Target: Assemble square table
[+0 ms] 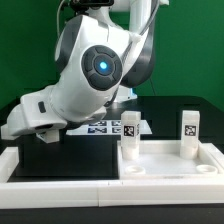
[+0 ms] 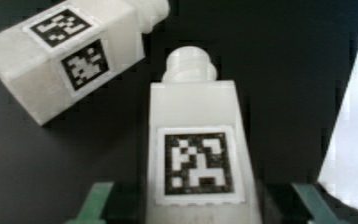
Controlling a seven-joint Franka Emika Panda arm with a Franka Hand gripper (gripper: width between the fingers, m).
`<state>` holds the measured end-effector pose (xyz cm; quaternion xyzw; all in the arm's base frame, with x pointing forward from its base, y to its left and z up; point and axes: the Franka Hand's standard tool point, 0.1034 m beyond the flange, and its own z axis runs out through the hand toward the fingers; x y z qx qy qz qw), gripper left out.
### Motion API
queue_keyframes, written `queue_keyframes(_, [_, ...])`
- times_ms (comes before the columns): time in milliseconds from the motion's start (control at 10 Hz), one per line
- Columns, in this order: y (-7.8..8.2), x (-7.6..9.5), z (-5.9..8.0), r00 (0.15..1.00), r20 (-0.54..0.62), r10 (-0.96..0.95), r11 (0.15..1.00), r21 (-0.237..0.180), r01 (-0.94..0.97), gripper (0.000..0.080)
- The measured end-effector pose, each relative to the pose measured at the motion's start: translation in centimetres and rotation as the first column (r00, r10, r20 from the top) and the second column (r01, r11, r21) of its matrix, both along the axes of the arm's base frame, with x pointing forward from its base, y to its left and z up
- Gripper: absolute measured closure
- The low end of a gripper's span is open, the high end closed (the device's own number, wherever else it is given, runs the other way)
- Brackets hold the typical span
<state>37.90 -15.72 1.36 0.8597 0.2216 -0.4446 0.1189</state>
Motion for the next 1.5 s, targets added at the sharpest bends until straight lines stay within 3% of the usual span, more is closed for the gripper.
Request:
queue_keyframes(600, [0.2, 0.0, 0.2, 1.0, -0.004, -0.001, 1.0, -0.001, 0.001, 0.0509])
queue_keyframes(700, [1.5, 1.0, 2.3, 1.0, -0.027, -0.013, 1.0, -0.01, 0.012, 0.0509])
queue_keyframes(800, [3.1, 2.8, 5.3, 0.999, -0.027, -0.031, 0.999, -0.013, 0.031, 0.0509])
queue_keyframes(1000, [4.2, 5.1, 10.2, 0.997, -0.027, -0.075, 0.997, -0.02, 0.074, 0.0509])
queue_keyframes(1100, [3.9, 6.8, 12.1, 0.999, 0.002, -0.049, 0.999, -0.005, 0.049, 0.0509])
queue_keyframes(1300, [2.9, 6.5, 11.9, 0.998, 0.02, -0.055, 0.998, 0.012, 0.054, 0.0509])
queue_keyframes(1500, [3.1, 7.7, 11.9, 0.983, 0.178, -0.039, 0.996, 0.088, 0.023, 0.0509])
